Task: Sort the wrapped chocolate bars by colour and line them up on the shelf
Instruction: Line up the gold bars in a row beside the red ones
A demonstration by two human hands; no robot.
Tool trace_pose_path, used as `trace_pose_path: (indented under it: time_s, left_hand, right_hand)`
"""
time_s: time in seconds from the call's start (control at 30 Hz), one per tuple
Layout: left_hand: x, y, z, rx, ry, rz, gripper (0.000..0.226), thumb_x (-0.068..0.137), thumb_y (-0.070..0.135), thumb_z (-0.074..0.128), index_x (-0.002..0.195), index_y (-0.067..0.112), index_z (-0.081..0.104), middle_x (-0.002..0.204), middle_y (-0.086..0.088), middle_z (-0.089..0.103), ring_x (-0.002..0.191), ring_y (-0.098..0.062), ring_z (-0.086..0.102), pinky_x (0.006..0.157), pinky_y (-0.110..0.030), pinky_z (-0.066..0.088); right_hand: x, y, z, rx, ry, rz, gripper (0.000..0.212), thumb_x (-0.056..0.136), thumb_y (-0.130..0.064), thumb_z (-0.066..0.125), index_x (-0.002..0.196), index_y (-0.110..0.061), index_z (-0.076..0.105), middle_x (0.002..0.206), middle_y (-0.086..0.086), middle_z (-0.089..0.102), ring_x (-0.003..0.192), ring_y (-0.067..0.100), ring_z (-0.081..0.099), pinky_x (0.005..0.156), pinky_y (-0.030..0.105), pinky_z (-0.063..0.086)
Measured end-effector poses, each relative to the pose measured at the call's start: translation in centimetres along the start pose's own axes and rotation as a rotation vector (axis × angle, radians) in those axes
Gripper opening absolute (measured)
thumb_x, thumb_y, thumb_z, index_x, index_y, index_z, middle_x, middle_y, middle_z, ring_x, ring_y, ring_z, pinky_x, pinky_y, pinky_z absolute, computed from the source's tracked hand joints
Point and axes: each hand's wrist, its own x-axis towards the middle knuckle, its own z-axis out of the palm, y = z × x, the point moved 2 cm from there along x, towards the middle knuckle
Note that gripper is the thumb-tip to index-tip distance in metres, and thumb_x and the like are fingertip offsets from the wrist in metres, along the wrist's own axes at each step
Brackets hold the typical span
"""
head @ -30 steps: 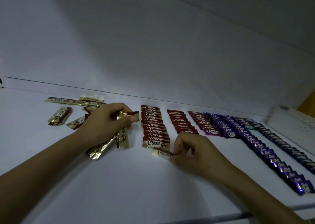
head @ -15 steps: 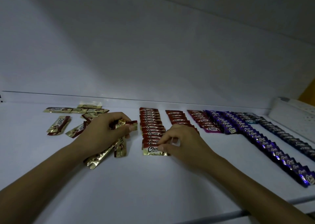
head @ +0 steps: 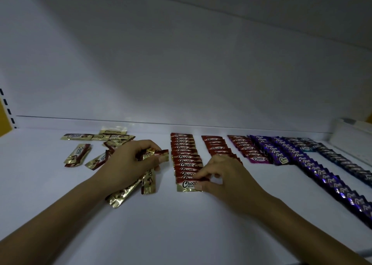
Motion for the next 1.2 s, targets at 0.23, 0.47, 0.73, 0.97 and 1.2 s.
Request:
trace_pose_path:
  time_s: [0.23,0.47,0.73,0.97,1.2]
  left_hand:
    - [0.0,-0.1,-0.1,-0.019,0.007,-0.013,0.005,0.086,0.033,0.064,0.087,0.03,0.067,0.073,0.015,0.071,0.075,-0.001,0.064,0.069,-0.021,0.044]
    - [-0.1,-0.1,-0.2,-0.027,0.012,-0.014,0.015,0.081,0.042,0.061,0.087,0.03,0.067,0.072,0.015,0.071,0.073,-0.003,0.064,0.072,-0.028,0.049]
    - [0.0,0.1,-0.4,-0.052,0.03,-0.013,0.028,0.075,0.052,0.057,0.088,0.03,0.067,0.074,0.015,0.071,0.073,-0.001,0.065,0.072,-0.03,0.049]
    - [-0.1,1.3,-0.5,-0.121,0.07,0.043,0.024,0.078,0.049,0.059,0.093,0.032,0.065,0.077,0.011,0.073,0.069,-0.02,0.067,0.062,-0.034,0.054]
    - [-0.8,3.5,0.2,-0.124,-0.025,0.229,0.04,0.079,0.033,0.068,0.118,0.032,0.057,0.071,0.032,0.061,0.053,0.009,0.052,0.05,-0.002,0.037]
  right_hand:
    - [0.0,0.2,0.3,-0.013,0.006,-0.005,0.026,0.083,-0.042,0.067,0.106,-0.031,0.072,0.09,-0.025,0.052,0.09,-0.003,0.049,0.082,0.014,0.036]
    - [-0.7,0.6,-0.2,0.086,0.091,0.066,0.013,0.086,-0.021,0.067,0.099,-0.022,0.071,0.091,-0.016,0.064,0.085,-0.002,0.058,0.081,0.009,0.042]
    - [-2.0,0.7,-0.5,0.063,0.082,0.113,0.013,0.086,-0.005,0.059,0.088,-0.017,0.063,0.084,-0.006,0.066,0.081,0.006,0.061,0.08,0.027,0.051]
    - [-1.3,-0.4,-0.9,0.166,0.133,0.109,0.016,0.091,-0.01,0.056,0.089,-0.026,0.059,0.086,-0.009,0.066,0.083,0.004,0.063,0.077,0.022,0.052]
    - [2.2,-5.5,-1.4,0.468,0.117,0.004,0.017,0.09,-0.019,0.061,0.077,-0.03,0.062,0.073,-0.001,0.066,0.072,0.016,0.065,0.066,0.027,0.056]
